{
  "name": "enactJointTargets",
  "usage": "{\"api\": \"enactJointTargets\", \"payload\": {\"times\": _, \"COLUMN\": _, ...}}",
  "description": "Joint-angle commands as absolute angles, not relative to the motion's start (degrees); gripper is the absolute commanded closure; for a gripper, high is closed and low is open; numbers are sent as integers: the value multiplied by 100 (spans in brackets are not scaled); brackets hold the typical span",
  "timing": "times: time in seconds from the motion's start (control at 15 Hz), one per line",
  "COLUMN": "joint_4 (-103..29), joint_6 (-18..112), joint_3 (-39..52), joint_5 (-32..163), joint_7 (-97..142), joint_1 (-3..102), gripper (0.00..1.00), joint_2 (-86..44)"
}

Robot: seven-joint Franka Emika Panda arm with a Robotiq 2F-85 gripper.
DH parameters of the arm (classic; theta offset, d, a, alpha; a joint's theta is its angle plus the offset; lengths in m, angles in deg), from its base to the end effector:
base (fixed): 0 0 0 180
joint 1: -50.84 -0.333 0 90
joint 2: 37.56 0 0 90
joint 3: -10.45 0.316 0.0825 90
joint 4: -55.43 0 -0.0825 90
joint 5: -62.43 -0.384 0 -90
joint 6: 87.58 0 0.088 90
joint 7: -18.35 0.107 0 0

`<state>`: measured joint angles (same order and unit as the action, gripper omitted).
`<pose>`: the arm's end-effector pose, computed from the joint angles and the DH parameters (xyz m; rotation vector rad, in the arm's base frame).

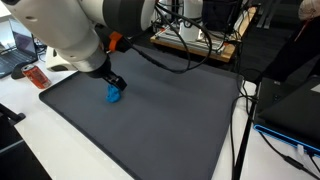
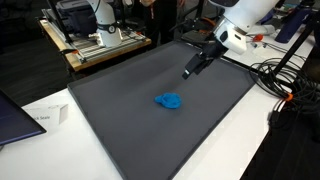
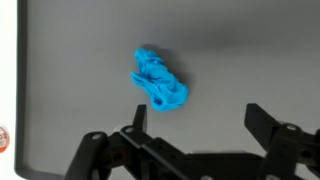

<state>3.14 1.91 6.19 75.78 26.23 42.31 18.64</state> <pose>0.7470 0.0517 0.2722 2.7817 -0.0047 -0.4129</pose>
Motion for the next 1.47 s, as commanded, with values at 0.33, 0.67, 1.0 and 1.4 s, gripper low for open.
{"api": "enactJointTargets", "payload": {"times": 0.33, "joint_4": -695, "joint_6": 1359, "joint_3": 584, "joint_5": 7651, "joint_7": 3196, "joint_1": 4061, "gripper": 0, "joint_2": 1409}}
{"api": "enactJointTargets", "payload": {"times": 0.67, "joint_4": -1958, "joint_6": 2049, "joint_3": 480, "joint_5": 7857, "joint_7": 3592, "joint_1": 3924, "gripper": 0, "joint_2": 741}}
{"api": "enactJointTargets", "payload": {"times": 1.0, "joint_4": -3174, "joint_6": 2629, "joint_3": 454, "joint_5": 8257, "joint_7": 3715, "joint_1": 3848, "gripper": 0, "joint_2": -43}}
{"api": "enactJointTargets", "payload": {"times": 1.4, "joint_4": -4746, "joint_6": 3521, "joint_3": 473, "joint_5": 8547, "joint_7": 3843, "joint_1": 3941, "gripper": 0, "joint_2": -1052}}
